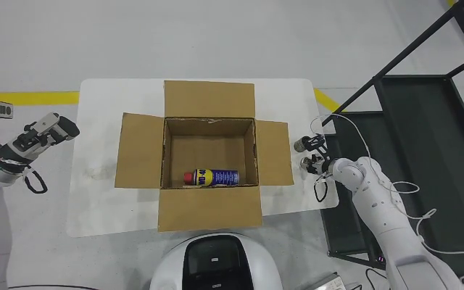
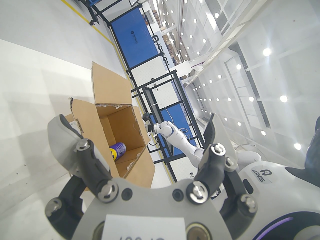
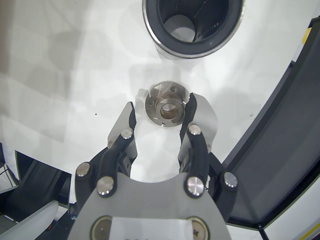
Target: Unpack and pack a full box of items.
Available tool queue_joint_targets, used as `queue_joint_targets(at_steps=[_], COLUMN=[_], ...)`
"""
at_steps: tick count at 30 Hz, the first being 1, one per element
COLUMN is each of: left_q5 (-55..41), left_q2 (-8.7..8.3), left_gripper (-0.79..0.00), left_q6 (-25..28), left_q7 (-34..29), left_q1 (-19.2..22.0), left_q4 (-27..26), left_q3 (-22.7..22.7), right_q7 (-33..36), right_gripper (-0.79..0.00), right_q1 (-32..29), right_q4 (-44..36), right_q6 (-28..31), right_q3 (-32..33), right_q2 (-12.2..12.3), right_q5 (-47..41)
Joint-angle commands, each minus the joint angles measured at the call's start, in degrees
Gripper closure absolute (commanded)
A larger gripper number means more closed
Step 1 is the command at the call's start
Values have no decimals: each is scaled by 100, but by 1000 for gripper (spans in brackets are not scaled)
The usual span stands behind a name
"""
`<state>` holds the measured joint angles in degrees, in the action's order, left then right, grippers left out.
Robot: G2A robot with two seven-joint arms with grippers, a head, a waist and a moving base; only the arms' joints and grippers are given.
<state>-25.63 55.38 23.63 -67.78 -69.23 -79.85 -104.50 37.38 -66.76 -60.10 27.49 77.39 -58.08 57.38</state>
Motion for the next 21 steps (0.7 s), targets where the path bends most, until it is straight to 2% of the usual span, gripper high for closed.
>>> queue_joint_targets(at_steps=[1, 3, 6, 8, 12, 14, 21], left_q5=[0, 0, 0, 0, 0, 0, 0], left_q2=[0, 0, 0, 0, 0, 0, 0], left_gripper=[-785, -785, -785, -785, -785, -785, -785], left_q6=[0, 0, 0, 0, 0, 0, 0], left_q7=[0, 0, 0, 0, 0, 0, 0], left_q1=[0, 0, 0, 0, 0, 0, 0], left_q4=[0, 0, 0, 0, 0, 0, 0], left_q3=[0, 0, 0, 0, 0, 0, 0], right_q7=[1, -14, -29, -39, -50, -52, -75], right_gripper=[-271, -151, -22, -12, -74, 0, 0], right_q1=[36, 53, 66, 69, 87, 103, 106], right_q4=[63, 109, 143, 152, 157, 155, 146], right_q6=[14, 30, 47, 48, 23, 30, 101], right_q3=[-16, -28, -37, -46, -82, -101, -106], right_q2=[1, 1, 3, 4, -1, -4, 11], right_q5=[14, 17, -3, -4, -15, -29, -18])
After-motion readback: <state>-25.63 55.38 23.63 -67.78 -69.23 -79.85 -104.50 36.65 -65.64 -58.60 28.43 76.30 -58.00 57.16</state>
